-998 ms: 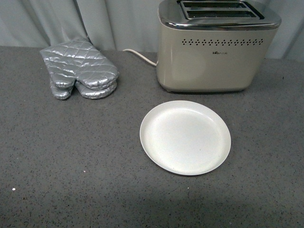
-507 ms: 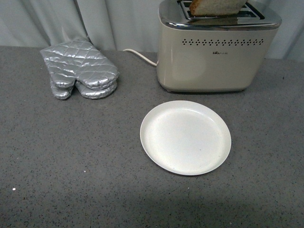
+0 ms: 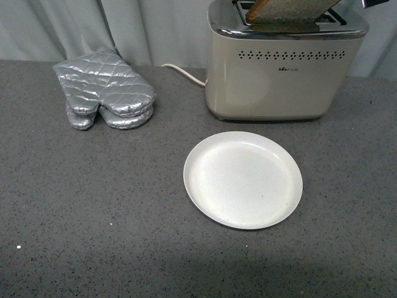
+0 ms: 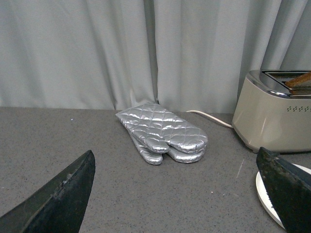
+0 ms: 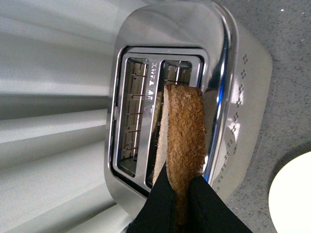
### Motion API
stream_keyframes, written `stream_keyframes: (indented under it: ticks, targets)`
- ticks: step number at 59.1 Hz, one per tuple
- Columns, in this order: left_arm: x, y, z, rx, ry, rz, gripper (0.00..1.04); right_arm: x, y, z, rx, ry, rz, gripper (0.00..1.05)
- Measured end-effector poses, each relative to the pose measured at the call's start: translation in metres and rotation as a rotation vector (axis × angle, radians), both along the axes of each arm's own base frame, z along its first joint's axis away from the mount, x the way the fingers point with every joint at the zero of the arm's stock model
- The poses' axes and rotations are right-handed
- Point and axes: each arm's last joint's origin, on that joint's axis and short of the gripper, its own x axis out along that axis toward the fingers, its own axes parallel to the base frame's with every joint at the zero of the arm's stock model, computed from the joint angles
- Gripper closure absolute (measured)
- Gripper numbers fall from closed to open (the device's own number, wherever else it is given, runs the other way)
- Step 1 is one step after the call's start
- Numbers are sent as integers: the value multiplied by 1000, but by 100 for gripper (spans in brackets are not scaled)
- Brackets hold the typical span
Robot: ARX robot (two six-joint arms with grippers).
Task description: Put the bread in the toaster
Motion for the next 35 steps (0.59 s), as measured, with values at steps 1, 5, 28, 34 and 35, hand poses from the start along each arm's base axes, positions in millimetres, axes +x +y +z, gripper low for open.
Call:
stream_keyframes:
  ticks: [1,5,28,34,35]
  targets:
    - [0,0,0,0,0,0,7,-1,-1,-1,-2,2,-1,104]
    - [0,0,0,0,0,0,7,-8,-2,-2,-13,0,5,99]
    - [0,0,0,0,0,0,7,-33,-20,57,-135,-228,111,20]
    - [0,0,0,0,0,-1,7,-31,-23,59,-212,-277,158,8]
    - [0,0,0,0,0,-1,7,-32,-25,60,-242,-282,177,9]
